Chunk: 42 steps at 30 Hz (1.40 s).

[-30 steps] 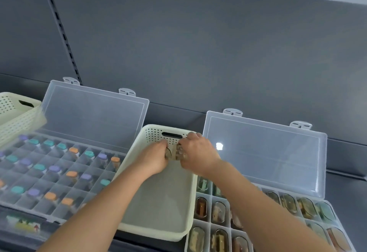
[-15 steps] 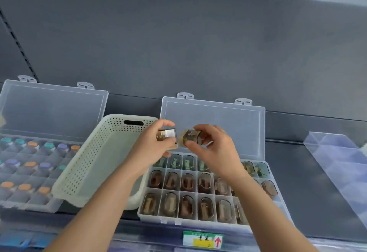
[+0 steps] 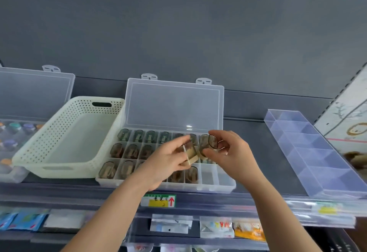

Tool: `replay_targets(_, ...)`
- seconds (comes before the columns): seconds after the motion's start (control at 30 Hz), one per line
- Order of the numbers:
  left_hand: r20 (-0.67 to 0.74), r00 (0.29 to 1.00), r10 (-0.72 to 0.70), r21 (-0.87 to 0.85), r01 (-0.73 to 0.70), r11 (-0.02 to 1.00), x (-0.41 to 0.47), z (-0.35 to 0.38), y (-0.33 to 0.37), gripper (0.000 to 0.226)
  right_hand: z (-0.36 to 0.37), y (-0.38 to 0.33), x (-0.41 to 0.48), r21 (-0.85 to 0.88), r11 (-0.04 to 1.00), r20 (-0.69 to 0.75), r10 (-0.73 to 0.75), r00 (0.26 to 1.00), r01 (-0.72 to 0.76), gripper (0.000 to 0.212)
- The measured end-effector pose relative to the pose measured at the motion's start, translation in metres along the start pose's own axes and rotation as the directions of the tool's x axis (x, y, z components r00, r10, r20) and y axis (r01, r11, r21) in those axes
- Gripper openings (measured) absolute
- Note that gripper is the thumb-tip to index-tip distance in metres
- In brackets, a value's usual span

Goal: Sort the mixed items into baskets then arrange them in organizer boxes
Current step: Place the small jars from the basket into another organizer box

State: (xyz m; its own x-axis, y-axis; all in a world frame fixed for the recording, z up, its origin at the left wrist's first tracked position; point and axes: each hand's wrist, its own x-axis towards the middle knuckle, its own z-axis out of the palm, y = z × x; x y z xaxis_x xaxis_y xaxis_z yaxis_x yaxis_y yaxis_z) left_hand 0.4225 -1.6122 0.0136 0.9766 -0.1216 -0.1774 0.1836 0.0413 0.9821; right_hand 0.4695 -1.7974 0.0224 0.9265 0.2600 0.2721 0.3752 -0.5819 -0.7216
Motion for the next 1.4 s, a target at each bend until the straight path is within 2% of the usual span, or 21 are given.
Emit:
replay_targets(0.07, -0.01, 0.999, 0.047, 0.255, -0.043, 0.966, -0.001, 0.015, -0.004, 0.05, -0.01, 0.009, -0.008, -0.032, 0.999, 0.024, 0.007, 1.0, -0.006, 0.046)
replay_targets(0.13, -0.06, 0.982, 0.178, 0.54, -0.118, 0.833, -0.001, 0.027, -0.006, 0.05, -0.019, 0.016, -0.016, -0.059, 0.998, 0.047, 0.014, 0.999, -0.011, 0.046)
replay_targets(0.27, -0.061, 0.938, 0.341, 0.713, -0.198, 0.673, -0.002, 0.048, -0.011, 0.045, -0.034, 0.028, -0.027, -0.145, 0.989, 0.12, 0.012, 0.993, 0.006, 0.046)
replay_targets(0.47, 0.032, 0.936, 0.349, 0.802, -0.233, 0.55, 0.01, 0.063, -0.022, 0.048, -0.032, 0.038, -0.034, -0.267, 0.962, 0.191, 0.0, 0.982, 0.052, 0.045)
replay_targets(0.57, 0.048, 0.954, 0.297, 0.862, -0.19, 0.47, 0.016, 0.066, -0.025, 0.047, -0.025, 0.041, -0.035, -0.328, 0.942, 0.221, 0.003, 0.975, 0.072, 0.044)
replay_targets(0.7, 0.067, 0.976, 0.208, 0.901, -0.148, 0.408, 0.023, 0.064, -0.032, 0.057, -0.019, 0.047, -0.033, -0.387, 0.919, 0.278, 0.042, 0.96, 0.072, 0.047)
replay_targets(0.93, 0.16, 0.973, 0.167, 0.941, -0.201, 0.271, 0.028, 0.059, -0.038, 0.05, -0.016, 0.052, -0.028, -0.447, 0.887, 0.341, 0.05, 0.939, 0.115, 0.043)
replay_targets(1.4, 0.129, 0.969, 0.212, 0.943, -0.186, 0.277, 0.027, 0.062, -0.041, 0.05, -0.013, 0.056, -0.022, -0.453, 0.884, 0.363, 0.062, 0.93, 0.118, 0.041)
